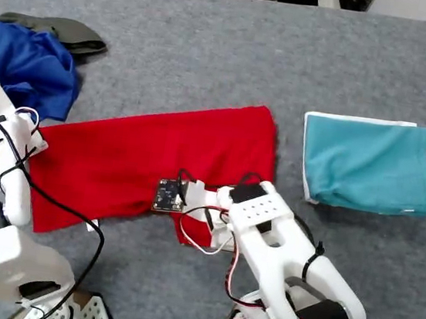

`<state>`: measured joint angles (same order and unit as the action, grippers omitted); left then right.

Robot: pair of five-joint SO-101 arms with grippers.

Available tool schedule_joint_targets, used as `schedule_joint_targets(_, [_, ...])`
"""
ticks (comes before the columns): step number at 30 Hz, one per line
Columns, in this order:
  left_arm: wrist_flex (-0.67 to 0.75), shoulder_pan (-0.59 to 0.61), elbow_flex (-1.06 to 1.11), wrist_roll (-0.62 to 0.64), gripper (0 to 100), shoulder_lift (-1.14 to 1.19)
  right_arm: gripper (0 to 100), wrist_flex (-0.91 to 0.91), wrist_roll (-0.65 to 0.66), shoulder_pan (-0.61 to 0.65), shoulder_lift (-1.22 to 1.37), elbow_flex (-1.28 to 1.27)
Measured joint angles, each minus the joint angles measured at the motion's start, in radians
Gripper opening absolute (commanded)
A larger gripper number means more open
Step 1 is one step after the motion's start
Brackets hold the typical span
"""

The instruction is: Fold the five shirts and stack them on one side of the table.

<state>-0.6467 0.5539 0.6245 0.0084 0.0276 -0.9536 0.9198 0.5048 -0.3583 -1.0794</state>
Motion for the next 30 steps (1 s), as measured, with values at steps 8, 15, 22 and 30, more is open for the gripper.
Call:
schedule_joint_targets(8, [0.000, 0.000, 0.000, 0.000, 2, 0.000, 0.8, -0.012, -0.026, 0.000, 0.002, 0.017])
schedule_joint_targets(15, [0.000, 0.000, 0.000, 0.000, 2, 0.000, 0.5, -0.101, -0.029, -0.003, 0.002, 0.089])
schedule_joint_targets(22, [0.000, 0.000, 0.000, 0.000, 2, 0.000, 2.7, -0.112, -0.029, -0.003, 0.002, 0.091])
schedule_joint_targets(30, [0.000, 0.000, 0.000, 0.000, 2, 0.000, 4.9, -0.115, -0.029, -0.003, 0.002, 0.091])
